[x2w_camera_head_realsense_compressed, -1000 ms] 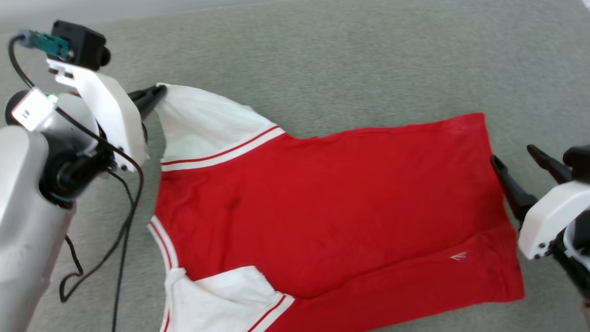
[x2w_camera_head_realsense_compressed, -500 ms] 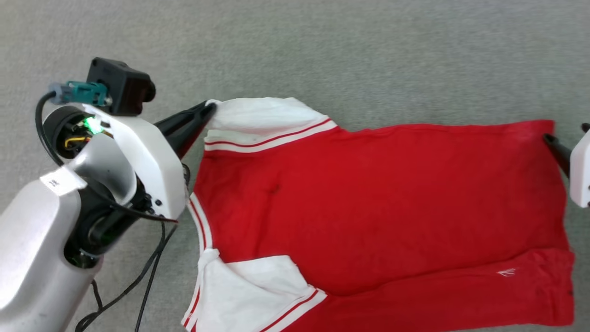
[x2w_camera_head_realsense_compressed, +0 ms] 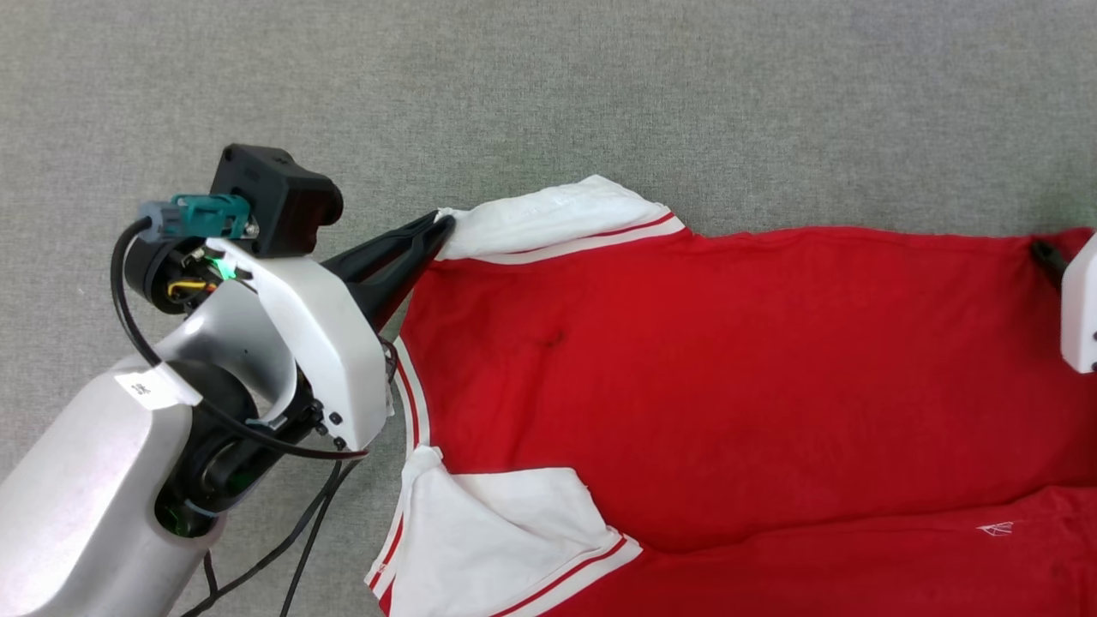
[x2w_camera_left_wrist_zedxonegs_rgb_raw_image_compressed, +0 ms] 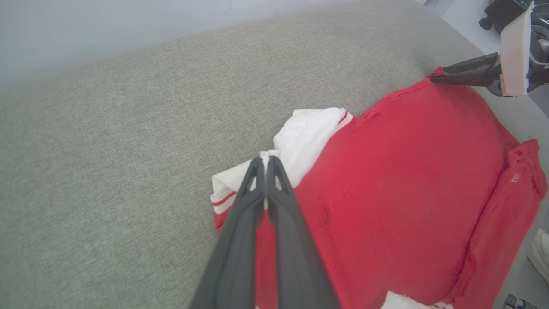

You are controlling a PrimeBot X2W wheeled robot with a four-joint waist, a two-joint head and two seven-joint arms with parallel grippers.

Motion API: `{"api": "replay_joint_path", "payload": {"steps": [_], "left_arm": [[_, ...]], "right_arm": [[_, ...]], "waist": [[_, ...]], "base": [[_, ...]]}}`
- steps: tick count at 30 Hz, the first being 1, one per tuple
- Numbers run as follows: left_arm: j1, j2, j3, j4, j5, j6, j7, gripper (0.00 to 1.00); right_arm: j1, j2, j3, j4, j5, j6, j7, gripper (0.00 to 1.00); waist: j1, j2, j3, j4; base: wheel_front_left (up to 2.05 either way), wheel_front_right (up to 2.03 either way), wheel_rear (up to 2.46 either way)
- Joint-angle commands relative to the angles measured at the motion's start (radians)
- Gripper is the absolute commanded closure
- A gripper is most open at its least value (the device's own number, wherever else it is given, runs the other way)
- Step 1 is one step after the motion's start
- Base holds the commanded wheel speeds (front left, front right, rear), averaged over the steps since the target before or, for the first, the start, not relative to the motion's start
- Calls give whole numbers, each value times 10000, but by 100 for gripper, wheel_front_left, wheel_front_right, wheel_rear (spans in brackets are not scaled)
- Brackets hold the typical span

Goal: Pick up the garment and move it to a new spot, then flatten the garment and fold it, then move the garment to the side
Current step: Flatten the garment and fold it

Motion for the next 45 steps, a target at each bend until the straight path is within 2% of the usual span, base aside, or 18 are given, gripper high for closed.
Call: {"api": "replay_joint_path", "payload": {"steps": [1, 8, 13, 22, 29, 35, 40, 45], "left_arm": [[133, -56, -35, 48, -48, -11, -75, 100], [559, -100, 156, 474, -97, 133, -580, 100], [1096, -46, 354, 620, -197, 288, -966, 100], [2562, -24, 490, 107, -238, 883, -1525, 100], [3838, -89, 397, -141, -393, 1237, -1825, 100], [4828, -276, 292, -144, -655, 1397, -2152, 100], [5737, -361, 199, 45, -994, 1439, -2335, 100], [6213, -385, 30, 450, -1137, 1320, -2411, 100]], "right_arm": [[126, 214, 163, 408, 5, -1, -135, 100], [-41, 414, -349, 677, 226, -6, -1483, 100], [344, 847, -712, 461, 973, -3, -2465, 100], [2086, 577, -858, -392, 1730, -4, -3430, 100], [3669, 398, -1148, -1260, 2328, -3, -3633, 100], [4834, 451, -1502, -1871, 3188, -3, -3344, 100], [5901, 17, -1521, -2484, 3659, -3, -2837, 100], [6506, -715, -1184, -2895, 3732, -3, -2642, 100]], "waist": [[1, 0, -64, 2], [1, 0, -689, -137], [1, 0, -1317, -287], [1, 0, -2335, -273], [1, 0, -2761, -14], [1, 0, -2962, 144], [1, 0, -3082, 242], [1, 0, -3055, 295]], "base": [[0, 0, 0], [0, 0, 0], [0, 0, 0], [0, 0, 0], [0, 0, 0], [0, 0, 0], [0, 0, 0], [0, 0, 0]]}}
